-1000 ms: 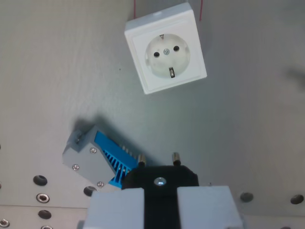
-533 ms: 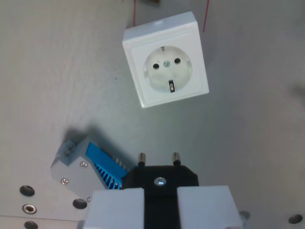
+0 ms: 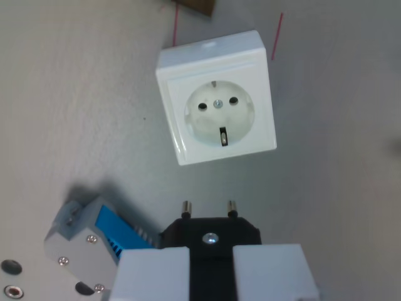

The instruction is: Move above the white socket

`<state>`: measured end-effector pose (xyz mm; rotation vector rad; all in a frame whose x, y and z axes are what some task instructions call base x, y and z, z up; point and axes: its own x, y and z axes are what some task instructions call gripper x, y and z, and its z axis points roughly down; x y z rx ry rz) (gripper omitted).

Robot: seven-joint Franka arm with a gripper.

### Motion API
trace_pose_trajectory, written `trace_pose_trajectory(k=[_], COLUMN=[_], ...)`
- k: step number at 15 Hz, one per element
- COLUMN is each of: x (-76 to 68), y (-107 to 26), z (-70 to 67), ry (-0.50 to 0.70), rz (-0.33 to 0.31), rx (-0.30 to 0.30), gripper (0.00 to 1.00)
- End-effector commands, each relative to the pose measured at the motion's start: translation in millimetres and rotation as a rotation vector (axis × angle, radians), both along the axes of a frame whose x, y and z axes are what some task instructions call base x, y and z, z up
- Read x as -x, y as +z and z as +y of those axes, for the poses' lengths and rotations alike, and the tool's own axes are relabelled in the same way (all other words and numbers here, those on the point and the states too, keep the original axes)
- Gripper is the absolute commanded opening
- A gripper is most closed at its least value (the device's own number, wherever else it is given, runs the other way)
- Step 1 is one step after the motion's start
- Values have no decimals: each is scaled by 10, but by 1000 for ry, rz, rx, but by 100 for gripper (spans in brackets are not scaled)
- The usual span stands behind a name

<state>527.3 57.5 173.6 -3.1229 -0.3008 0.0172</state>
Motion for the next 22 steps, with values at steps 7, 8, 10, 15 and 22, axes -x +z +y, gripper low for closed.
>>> trace_pose_trajectory(k=[7,8,10,15,22], x=[-76,-84,-97,-130,-172], y=[-328,-359,-409,-524,-635], z=[-58,-60,-64,-74,-82], ry=[128,129,138,148,150], rz=[-42,-41,-37,-28,-13], rx=[-48,-49,-51,-55,-58], gripper=[0,0,0,0,0])
